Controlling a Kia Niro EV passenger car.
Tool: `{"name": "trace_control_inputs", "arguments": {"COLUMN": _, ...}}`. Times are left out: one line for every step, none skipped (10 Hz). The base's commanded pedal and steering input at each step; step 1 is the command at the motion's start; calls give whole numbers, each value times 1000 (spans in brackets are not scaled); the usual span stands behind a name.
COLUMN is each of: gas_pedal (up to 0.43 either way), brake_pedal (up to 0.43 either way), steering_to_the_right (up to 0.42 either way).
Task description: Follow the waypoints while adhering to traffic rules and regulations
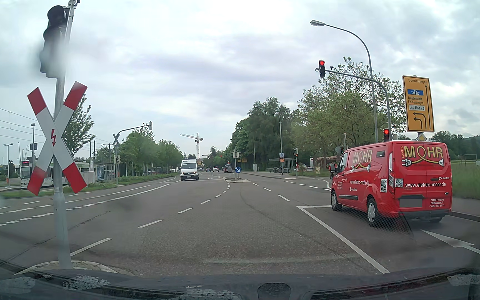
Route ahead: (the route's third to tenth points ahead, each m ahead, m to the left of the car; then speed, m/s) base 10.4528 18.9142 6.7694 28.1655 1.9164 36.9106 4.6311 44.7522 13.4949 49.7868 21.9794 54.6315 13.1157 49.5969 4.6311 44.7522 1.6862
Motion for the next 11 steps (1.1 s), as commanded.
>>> {"name": "trace_control_inputs", "arguments": {"gas_pedal": 287, "brake_pedal": 0, "steering_to_the_right": 13}}
{"name": "trace_control_inputs", "arguments": {"gas_pedal": 287, "brake_pedal": 0, "steering_to_the_right": 12}}
{"name": "trace_control_inputs", "arguments": {"gas_pedal": 287, "brake_pedal": 0, "steering_to_the_right": 11}}
{"name": "trace_control_inputs", "arguments": {"gas_pedal": 287, "brake_pedal": 0, "steering_to_the_right": 9}}
{"name": "trace_control_inputs", "arguments": {"gas_pedal": 287, "brake_pedal": 0, "steering_to_the_right": 6}}
{"name": "trace_control_inputs", "arguments": {"gas_pedal": 280, "brake_pedal": 0, "steering_to_the_right": 4}}
{"name": "trace_control_inputs", "arguments": {"gas_pedal": 260, "brake_pedal": 0, "steering_to_the_right": 1}}
{"name": "trace_control_inputs", "arguments": {"gas_pedal": 228, "brake_pedal": 0, "steering_to_the_right": -5}}
{"name": "trace_control_inputs", "arguments": {"gas_pedal": 209, "brake_pedal": 0, "steering_to_the_right": -16}}
{"name": "trace_control_inputs", "arguments": {"gas_pedal": 197, "brake_pedal": 0, "steering_to_the_right": -28}}
{"name": "trace_control_inputs", "arguments": {"gas_pedal": 177, "brake_pedal": 0, "steering_to_the_right": -48}}
